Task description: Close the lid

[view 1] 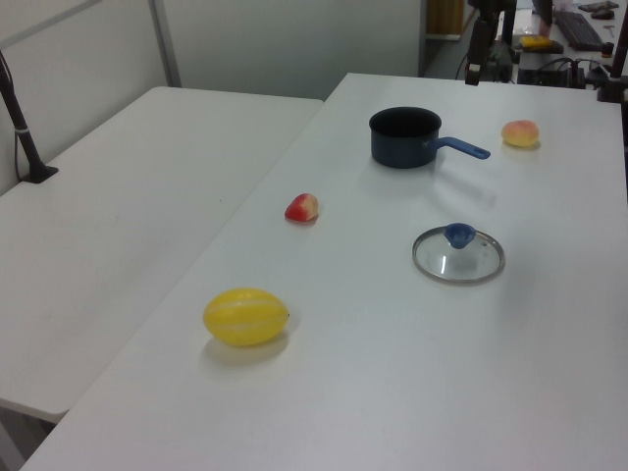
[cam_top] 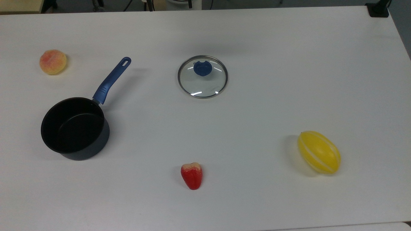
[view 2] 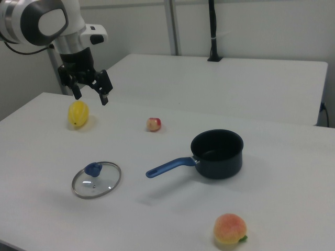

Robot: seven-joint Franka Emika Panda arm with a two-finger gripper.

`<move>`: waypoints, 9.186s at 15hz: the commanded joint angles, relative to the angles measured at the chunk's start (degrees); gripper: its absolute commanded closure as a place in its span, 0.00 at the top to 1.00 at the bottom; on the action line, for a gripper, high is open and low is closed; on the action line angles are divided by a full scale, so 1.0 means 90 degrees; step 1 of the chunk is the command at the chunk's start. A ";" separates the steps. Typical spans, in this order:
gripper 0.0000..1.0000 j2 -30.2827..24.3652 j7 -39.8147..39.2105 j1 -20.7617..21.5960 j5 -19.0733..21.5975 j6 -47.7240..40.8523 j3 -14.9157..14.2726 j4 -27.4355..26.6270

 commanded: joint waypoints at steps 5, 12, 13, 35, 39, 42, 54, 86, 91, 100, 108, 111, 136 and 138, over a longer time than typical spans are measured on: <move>1.00 -0.0005 -0.0082 0.0056 0.0033 0.0010 -0.0063 -0.0022; 1.00 0.0015 -0.0140 0.0007 0.0121 -0.0283 -0.0053 -0.0041; 1.00 0.0034 -0.0131 0.0036 0.0121 -0.0292 -0.0044 -0.0060; 1.00 0.0777 0.0083 0.0125 -0.0016 0.1610 0.0649 -0.2003; 1.00 0.0874 0.0952 0.0125 -0.0601 0.2548 0.1010 -0.2473; 1.00 0.1089 0.1323 0.0154 -0.0844 0.2860 0.1060 -0.2521; 0.80 0.1411 0.1881 0.0164 -0.1598 0.3418 0.1128 -0.2717; 0.00 0.1352 0.1891 -0.0890 -0.0964 0.0119 0.1119 0.1118; 0.00 0.1927 0.1852 -0.1095 -0.0699 -0.0351 0.0426 0.2252; 0.00 0.3383 0.1754 -0.1808 -0.0787 0.0497 0.0406 0.3328; 0.00 0.3823 0.1754 -0.1868 -0.0953 0.1620 0.0045 0.3299; 0.00 0.4018 0.1754 -0.1868 -0.0992 0.1962 -0.0111 0.3309; 0.00 0.4536 0.1754 -0.1848 -0.1285 0.2256 -0.0122 0.3250; 0.02 0.4536 0.1754 -0.1848 -0.1285 0.2266 -0.0122 0.3250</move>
